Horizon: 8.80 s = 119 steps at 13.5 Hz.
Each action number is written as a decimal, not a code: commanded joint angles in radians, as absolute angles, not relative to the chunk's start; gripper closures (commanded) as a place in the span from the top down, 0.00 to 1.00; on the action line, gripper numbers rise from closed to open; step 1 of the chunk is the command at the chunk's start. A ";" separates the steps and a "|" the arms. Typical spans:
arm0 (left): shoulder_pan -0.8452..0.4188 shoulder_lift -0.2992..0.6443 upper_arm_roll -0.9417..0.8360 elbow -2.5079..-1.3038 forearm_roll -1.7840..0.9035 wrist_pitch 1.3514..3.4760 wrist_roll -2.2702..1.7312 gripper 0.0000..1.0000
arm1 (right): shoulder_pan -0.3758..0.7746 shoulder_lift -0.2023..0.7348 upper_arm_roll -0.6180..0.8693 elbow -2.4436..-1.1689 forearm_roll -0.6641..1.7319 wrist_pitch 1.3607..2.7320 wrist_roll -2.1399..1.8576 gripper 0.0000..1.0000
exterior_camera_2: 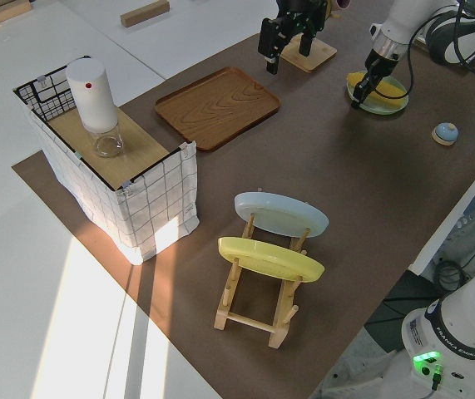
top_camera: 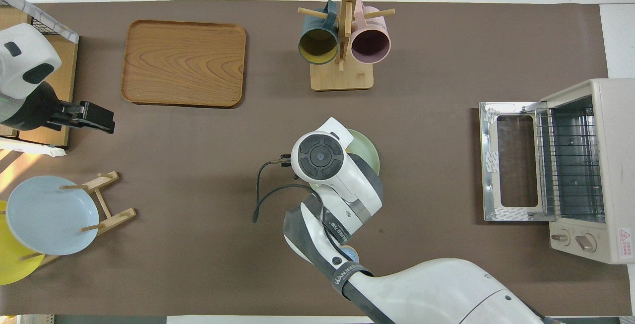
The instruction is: Put corn in oven
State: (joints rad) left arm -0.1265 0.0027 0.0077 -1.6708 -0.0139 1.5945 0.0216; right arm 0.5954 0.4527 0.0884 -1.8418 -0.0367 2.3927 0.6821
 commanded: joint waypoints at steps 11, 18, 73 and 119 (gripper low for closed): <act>-0.123 -0.035 0.008 -1.697 0.002 1.626 0.029 1.00 | 0.526 0.281 0.089 -1.721 -0.224 1.892 0.704 0.00; -0.118 -0.035 0.015 -1.695 0.002 1.625 0.025 1.00 | 0.335 0.097 0.089 -1.945 -0.299 1.825 0.723 0.00; -0.117 -0.035 0.015 -1.694 0.003 1.624 0.026 1.00 | -0.072 0.117 0.104 -2.229 -0.341 2.278 0.350 0.00; -0.117 -0.035 0.015 -1.694 0.002 1.624 0.026 1.00 | -0.089 -0.002 0.129 -1.672 -0.009 1.585 -0.084 1.00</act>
